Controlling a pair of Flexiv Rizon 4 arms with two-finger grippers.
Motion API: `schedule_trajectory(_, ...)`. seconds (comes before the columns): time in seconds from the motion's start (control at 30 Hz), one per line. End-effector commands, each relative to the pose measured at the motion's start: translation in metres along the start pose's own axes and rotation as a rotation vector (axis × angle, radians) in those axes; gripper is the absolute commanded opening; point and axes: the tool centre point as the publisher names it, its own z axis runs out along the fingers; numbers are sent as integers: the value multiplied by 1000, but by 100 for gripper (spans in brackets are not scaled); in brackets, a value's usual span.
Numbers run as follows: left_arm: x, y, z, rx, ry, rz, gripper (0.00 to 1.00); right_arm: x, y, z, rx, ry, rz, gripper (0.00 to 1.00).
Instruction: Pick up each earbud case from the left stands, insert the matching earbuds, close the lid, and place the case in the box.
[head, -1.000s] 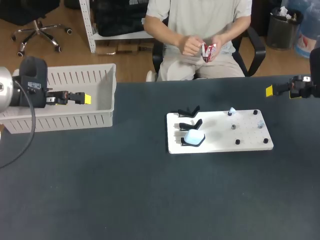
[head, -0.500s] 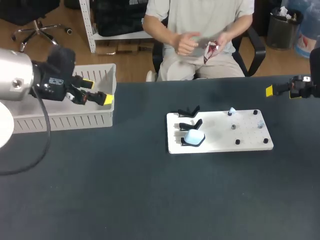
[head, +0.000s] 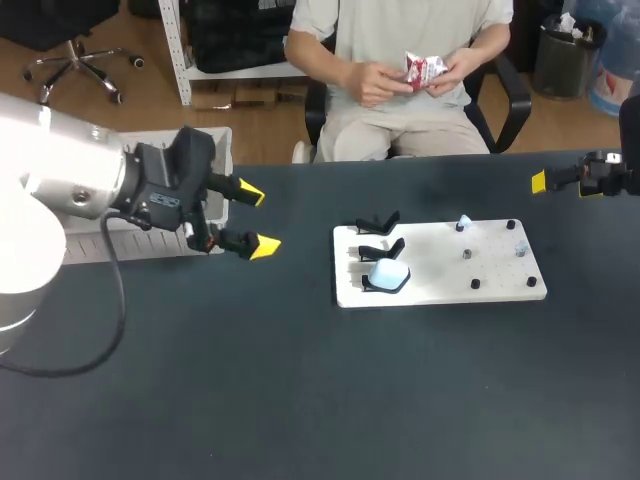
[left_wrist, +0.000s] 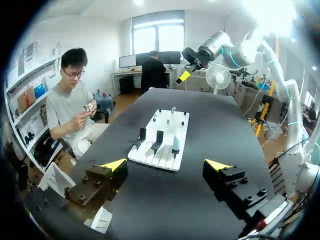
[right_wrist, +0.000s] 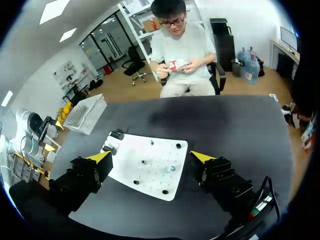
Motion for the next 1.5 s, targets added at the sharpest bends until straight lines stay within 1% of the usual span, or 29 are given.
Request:
schedule_trajectory(0.03,5,6,22,105,-93,20,100,0,-1,0,-2,1,-1,100)
schedule_trajectory(0.17,4,2,41,147,-92,25,100,0,-1,0,-2,1,-1,100)
schedule_trajectory(0.37,3,-3,71,170,-83,48,100,0,-1,0,-2,1,-1,100)
schedule_trajectory(0.4,4,-4,79,168,-83,59,100,0,-1,0,-2,1,-1,100)
schedule_trajectory(0.43,6,-5,86,147,-89,97,100,0,-1,0,-2,1,-1,100)
schedule_trajectory(0.47,8,-6,92,141,-86,114,100,0,-1,0,-2,1,-1,100)
schedule_trajectory(0.53,8,-8,98,166,-84,105,100,0,-1,0,-2,1,-1,100)
schedule_trajectory(0.63,8,-8,108,177,-92,102,100,0,-1,0,-2,1,-1,100)
schedule_trajectory(0.87,7,-4,128,209,-108,89,100,0,-1,0,-2,1,-1,100)
schedule_trajectory(0.97,9,-3,137,239,-101,86,100,0,-1,0,-2,1,-1,100)
schedule_trajectory(1.0,10,-4,140,251,-96,89,97,0,-1,0,-2,1,-1,100)
schedule_trajectory(1.03,10,-4,142,257,-93,90,92,0,-1,0,-2,1,-1,100)
schedule_trajectory(1.17,13,-7,150,287,-85,90,92,0,-1,0,-2,1,-1,100)
schedule_trajectory(1.23,15,-8,153,293,-83,88,89,0,-1,0,-2,1,-1,100)
schedule_trajectory(1.27,17,-10,155,288,-85,95,92,0,-1,0,-2,1,-1,100)
schedule_trajectory(1.3,19,-12,157,277,-89,115,93,0,-1,0,-2,1,-1,100)
schedule_trajectory(1.37,21,-15,158,288,-86,116,91,0,-1,0,-2,1,-1,100)
schedule_trajectory(1.47,23,-18,162,293,-89,121,80,0,-1,0,-2,1,-1,100)
schedule_trajectory(1.5,24,-19,162,293,-91,120,74,0,-1,0,-2,1,-1,100)
